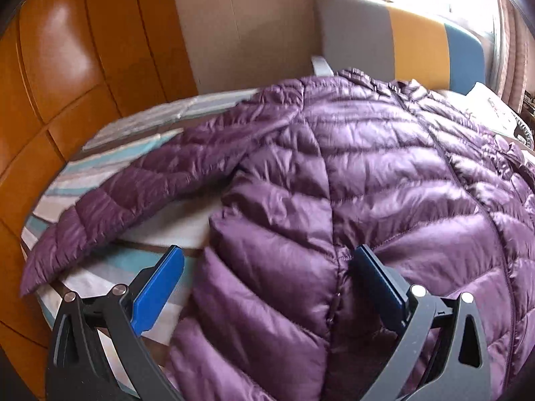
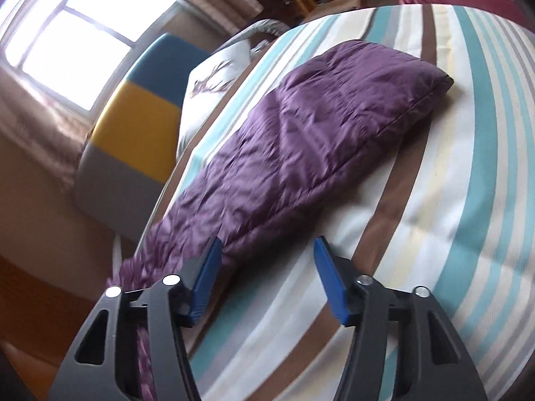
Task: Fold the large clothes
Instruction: 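Grasp the jacket sleeve with the right tool and lift it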
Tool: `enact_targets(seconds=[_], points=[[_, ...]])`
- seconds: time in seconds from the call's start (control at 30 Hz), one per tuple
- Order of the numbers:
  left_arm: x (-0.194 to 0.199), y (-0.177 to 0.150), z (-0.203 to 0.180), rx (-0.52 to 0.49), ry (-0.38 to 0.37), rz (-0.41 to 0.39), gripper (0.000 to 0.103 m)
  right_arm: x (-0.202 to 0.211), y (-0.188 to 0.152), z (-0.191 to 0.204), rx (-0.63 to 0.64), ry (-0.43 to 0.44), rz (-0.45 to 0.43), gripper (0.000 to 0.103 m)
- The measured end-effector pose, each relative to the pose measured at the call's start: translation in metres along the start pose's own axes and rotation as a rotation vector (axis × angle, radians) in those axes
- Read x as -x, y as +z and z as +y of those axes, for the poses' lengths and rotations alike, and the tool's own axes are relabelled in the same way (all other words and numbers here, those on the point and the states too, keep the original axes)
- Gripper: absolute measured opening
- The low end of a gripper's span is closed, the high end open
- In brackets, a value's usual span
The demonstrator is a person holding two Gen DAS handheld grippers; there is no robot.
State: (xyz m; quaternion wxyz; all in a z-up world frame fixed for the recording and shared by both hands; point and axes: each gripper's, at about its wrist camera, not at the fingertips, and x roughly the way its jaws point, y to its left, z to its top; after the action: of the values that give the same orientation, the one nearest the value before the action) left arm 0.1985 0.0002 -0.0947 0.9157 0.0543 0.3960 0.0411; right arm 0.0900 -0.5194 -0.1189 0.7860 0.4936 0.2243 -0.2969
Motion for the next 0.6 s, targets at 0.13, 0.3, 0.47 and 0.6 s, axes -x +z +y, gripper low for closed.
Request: enact_targets(seconds=[0.13, 0.3, 0.47, 0.6], points=[[-0.004, -0.004, -0.002, -0.002, 0.000, 0.017, 0.101, -0.008, 0.013, -0.013, -0.094, -0.002, -0.048, 0.039], [-0.012, -0.006, 0.004, 0.034, -0.053, 0.062, 0.101, -0.014, 0.026, -0.020, -0.135, 0.002, -0.076, 0.036], [-0.017, -0.007, 0.007, 0.059, -0.086, 0.084, 0.101, -0.022, 0.041, -0.033, -0.197, 0.006, -0.101, 0.015], [-0.016, -0.008, 0.003, 0.046, -0.068, 0.073, 0.101, -0.026, 0.050, -0.023, -0.115, -0.047, -0.095, 0.012]])
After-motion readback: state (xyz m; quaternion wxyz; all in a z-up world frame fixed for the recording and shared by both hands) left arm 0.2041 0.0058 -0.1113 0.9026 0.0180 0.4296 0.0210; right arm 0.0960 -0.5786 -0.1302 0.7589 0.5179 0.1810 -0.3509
